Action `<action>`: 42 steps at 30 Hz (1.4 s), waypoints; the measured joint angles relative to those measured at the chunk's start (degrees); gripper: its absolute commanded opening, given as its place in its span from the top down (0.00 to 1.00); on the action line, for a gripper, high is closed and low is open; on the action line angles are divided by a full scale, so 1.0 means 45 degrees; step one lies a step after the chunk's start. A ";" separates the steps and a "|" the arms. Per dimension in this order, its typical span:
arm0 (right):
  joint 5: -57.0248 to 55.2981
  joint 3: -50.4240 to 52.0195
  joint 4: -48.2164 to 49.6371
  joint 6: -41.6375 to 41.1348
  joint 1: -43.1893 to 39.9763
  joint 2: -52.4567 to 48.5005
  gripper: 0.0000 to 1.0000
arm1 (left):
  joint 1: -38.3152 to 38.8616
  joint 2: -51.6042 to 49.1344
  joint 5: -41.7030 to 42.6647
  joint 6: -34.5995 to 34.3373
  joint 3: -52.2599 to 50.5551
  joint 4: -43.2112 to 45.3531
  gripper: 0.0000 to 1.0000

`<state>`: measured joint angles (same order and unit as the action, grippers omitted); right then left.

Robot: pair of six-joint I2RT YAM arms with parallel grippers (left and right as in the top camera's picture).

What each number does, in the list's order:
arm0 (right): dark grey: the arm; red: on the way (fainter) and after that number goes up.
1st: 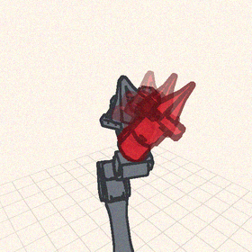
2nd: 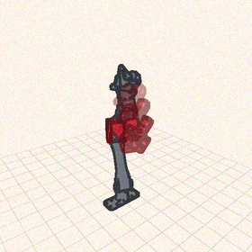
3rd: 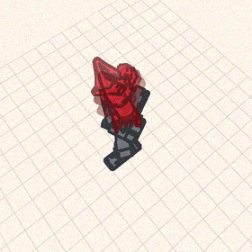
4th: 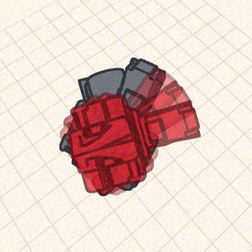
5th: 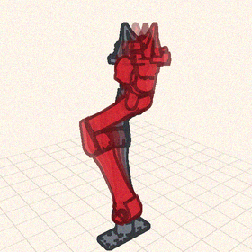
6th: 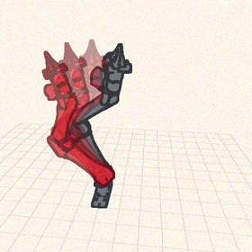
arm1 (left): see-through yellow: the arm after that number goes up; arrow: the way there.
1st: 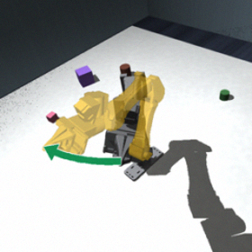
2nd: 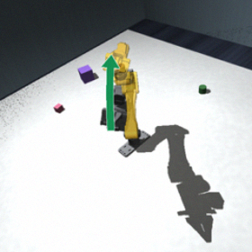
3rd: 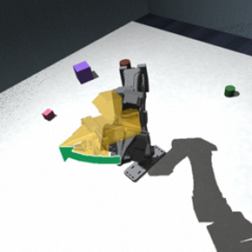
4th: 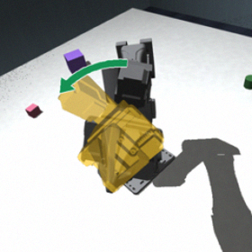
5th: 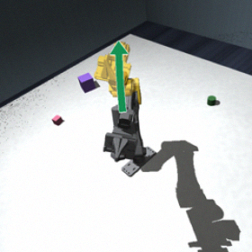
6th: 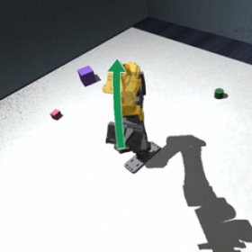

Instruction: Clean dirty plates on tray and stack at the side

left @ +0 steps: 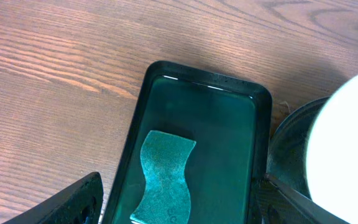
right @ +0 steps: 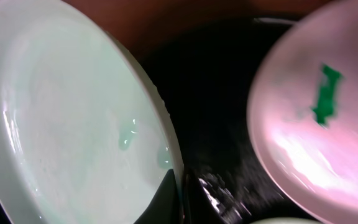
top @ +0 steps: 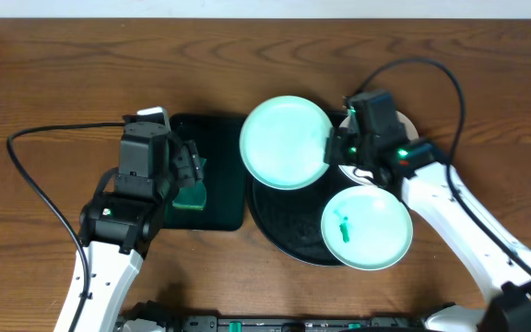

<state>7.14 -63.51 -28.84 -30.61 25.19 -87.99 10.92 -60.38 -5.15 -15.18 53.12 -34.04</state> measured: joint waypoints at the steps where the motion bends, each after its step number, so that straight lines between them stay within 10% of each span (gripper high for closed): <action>1: -0.0102 -0.0141 0.0243 -0.0005 0.0194 -0.0291 0.99 | 0.0000 0.0000 0.0000 0.0000 0.0000 0.0005 0.21; 42: -0.5139 -0.0452 0.9185 0.3240 0.3609 -0.3823 0.98 | 0.0000 0.0000 0.0005 0.0000 0.0000 0.0000 0.20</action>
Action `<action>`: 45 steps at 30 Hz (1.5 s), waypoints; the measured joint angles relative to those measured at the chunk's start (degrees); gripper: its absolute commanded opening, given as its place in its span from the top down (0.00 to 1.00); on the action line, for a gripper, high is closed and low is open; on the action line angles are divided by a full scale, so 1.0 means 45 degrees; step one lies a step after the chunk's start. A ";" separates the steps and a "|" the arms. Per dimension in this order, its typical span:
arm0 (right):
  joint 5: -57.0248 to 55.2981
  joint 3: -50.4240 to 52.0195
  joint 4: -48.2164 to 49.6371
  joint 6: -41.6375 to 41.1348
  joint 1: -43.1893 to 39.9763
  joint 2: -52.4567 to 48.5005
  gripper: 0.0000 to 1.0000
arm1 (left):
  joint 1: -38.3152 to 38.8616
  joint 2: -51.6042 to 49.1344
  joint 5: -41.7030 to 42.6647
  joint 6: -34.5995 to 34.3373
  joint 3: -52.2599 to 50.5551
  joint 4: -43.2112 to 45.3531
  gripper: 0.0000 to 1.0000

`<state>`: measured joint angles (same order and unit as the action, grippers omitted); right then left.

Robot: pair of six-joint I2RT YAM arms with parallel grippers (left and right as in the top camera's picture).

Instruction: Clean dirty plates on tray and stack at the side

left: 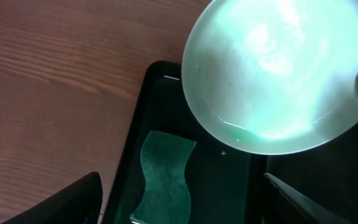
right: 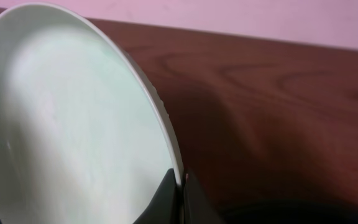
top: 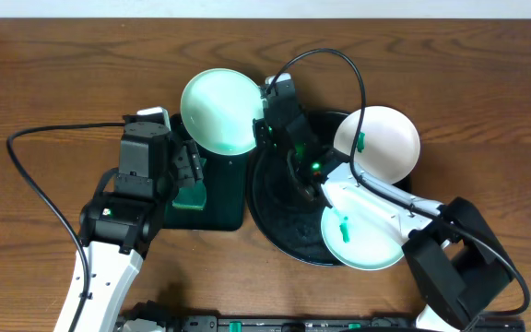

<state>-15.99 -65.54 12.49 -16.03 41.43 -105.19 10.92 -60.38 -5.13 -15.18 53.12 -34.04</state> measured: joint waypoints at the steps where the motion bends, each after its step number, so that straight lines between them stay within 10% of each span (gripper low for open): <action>1: -0.0063 0.0000 0.0146 0.0151 0.0044 0.0000 0.98 | 0.0000 0.0000 -0.0005 0.0000 0.0000 0.0000 0.20; 45: -0.5804 -0.0019 0.8995 1.3886 0.3458 0.0000 0.99 | 0.0000 -0.0005 -0.0005 0.0000 0.0000 0.0000 0.20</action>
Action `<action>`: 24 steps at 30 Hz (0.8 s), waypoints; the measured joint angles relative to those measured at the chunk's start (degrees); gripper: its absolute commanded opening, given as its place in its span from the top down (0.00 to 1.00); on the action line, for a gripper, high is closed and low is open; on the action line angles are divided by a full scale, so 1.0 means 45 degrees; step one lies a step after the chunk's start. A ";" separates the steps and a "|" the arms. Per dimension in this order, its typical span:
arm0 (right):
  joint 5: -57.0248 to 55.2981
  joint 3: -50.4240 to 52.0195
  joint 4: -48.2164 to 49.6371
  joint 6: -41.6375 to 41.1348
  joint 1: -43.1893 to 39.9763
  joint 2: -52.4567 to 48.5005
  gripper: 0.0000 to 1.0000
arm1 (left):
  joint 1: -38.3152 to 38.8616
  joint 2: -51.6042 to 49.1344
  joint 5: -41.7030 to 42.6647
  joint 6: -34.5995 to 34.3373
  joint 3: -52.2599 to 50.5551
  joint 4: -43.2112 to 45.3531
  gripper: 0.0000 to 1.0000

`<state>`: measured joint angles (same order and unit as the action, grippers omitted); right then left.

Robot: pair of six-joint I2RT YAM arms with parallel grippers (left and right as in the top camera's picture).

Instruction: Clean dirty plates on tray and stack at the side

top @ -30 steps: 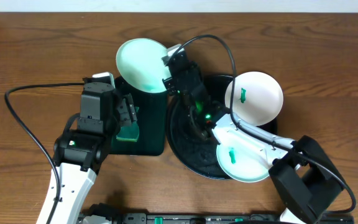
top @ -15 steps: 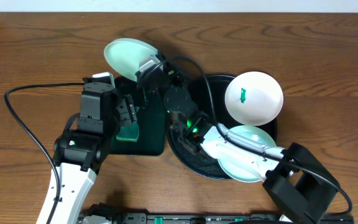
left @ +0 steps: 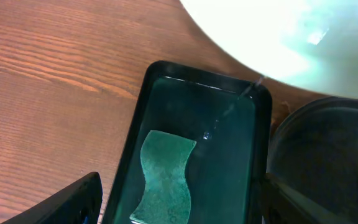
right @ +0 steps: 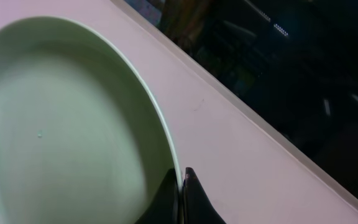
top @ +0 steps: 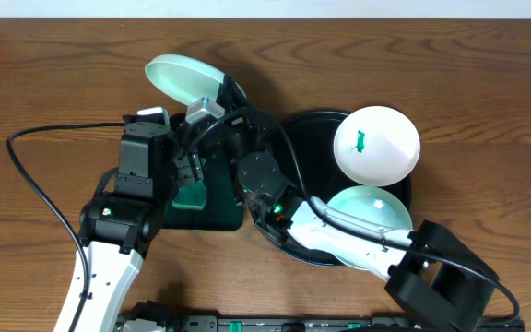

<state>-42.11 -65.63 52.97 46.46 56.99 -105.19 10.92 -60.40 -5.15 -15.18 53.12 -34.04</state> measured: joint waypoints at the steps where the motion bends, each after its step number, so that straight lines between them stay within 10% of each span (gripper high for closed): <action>1: -0.0024 0.0000 0.0005 0.0039 0.0000 0.0000 0.99 | 0.0000 0.0000 0.0005 0.0000 0.0000 0.0000 0.20; 24: -0.0568 0.0000 -0.0126 0.0136 -0.0005 0.0000 0.99 | 0.0000 0.0000 0.0000 0.0000 0.0000 0.0000 0.20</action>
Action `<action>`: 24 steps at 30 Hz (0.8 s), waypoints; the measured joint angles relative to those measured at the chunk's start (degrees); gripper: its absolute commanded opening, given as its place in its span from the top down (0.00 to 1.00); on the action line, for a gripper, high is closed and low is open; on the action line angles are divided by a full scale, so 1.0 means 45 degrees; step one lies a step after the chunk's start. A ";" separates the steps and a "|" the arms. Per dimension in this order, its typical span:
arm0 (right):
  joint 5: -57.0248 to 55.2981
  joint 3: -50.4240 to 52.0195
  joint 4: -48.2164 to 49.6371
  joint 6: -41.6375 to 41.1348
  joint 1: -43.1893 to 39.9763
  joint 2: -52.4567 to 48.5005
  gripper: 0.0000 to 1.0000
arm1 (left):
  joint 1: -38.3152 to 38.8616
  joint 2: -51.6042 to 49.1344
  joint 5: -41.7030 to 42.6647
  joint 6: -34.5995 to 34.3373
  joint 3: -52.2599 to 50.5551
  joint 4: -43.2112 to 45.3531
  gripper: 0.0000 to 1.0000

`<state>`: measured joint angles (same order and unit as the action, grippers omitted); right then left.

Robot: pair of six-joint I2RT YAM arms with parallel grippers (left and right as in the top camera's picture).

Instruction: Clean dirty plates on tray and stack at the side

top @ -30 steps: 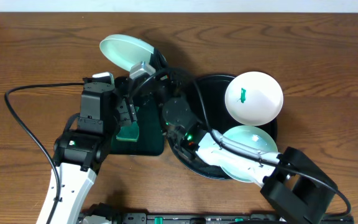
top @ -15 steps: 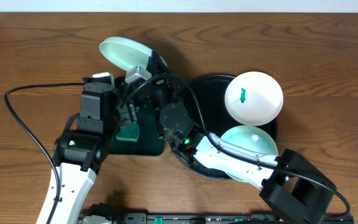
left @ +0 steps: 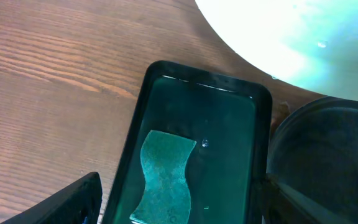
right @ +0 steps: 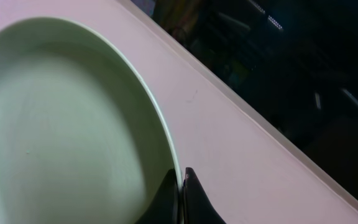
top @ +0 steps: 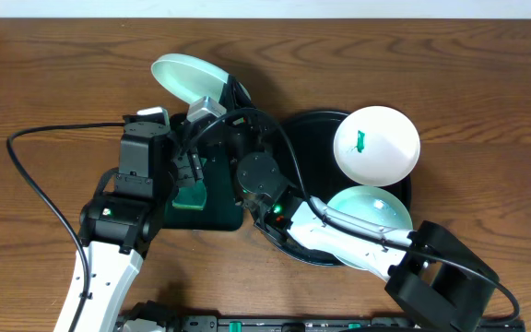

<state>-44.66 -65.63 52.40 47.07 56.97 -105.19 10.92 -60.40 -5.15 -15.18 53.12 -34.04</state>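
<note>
My right gripper (right: 180, 180) is shut on the rim of a wet pale green plate (top: 189, 76), held tilted above the far end of the black water basin (left: 138, 118). That plate (left: 291, 43) fills the top of the left wrist view, and a drop falls from it. A green sponge (left: 163, 174) lies in the basin. My left gripper (left: 179, 208) hangs open over the sponge, apart from it. On the round black tray (top: 293, 198) rest a white plate with a green smear (top: 376, 143) and a pale green plate (top: 371, 207), which my right arm partly covers.
The right arm (top: 275, 198) reaches across the round tray and the basin's right side. The left arm (top: 123, 212) stands over the basin's left edge, with a black cable (top: 35, 175) looping to its left. Bare wooden table (top: 53, 74) lies left of the basin.
The held plate has shifted slightly to the right. The thin run of water from it into the basin has dwindled to single drops. The left gripper has not moved.
My right gripper first held the plate at the round tray's left edge. Then it held it over the basin's far end, facing up. Later the plate was tilted on edge with water running into the basin, and it stays tilted now. The left gripper remained open above the sponge.
</note>
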 measured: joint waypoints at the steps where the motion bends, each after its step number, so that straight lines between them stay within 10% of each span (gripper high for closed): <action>1: -0.0015 0.0000 -0.0087 0.0005 0.0000 0.0000 0.99 | 0.0000 0.0000 0.0000 0.0000 0.0000 0.0000 0.20; 24: -0.0083 -0.0044 -0.7130 -0.7091 -0.1433 -0.0015 0.99 | 0.0000 0.0000 0.0000 0.0000 0.0000 0.0005 0.20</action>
<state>-45.04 -65.82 20.32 15.16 50.52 -105.25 10.92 -60.40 -5.15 -15.18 53.12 -34.02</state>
